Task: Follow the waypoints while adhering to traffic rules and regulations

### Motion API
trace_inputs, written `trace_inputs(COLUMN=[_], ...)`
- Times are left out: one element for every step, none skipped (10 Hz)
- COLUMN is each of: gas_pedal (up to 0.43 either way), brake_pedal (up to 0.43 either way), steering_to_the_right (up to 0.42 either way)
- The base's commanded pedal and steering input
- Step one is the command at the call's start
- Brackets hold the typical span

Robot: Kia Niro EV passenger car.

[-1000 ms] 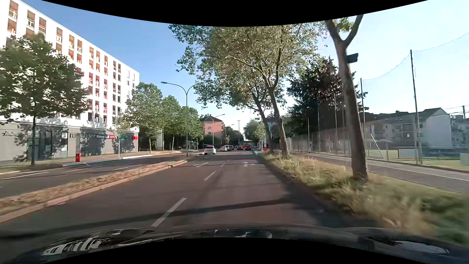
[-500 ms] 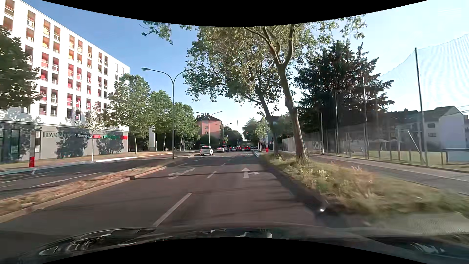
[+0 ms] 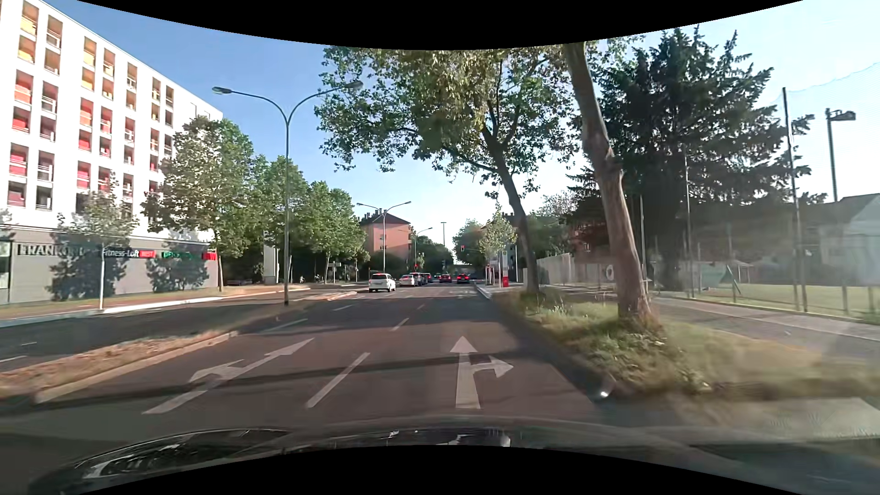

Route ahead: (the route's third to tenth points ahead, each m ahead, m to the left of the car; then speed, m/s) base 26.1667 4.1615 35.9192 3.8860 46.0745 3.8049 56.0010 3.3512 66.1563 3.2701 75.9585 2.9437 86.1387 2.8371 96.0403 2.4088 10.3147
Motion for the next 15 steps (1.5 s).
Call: trace_inputs(gas_pedal=[0.0,0.0,0.0,0.0,0.0,0.0,0.0,0.0,0.0,0.0,0.0,0.0,0.0,0.0,0.0], brake_pedal=[0.0,0.0,0.0,0.0,0.0,0.0,0.0,0.0,0.0,0.0,0.0,0.0,0.0,0.0,0.0], steering_to_the_right=[0.003,0.004,0.003,0.003,0.003,0.003,0.003,0.002,0.003,0.003,0.003,0.003,0.003,0.004,0.004])
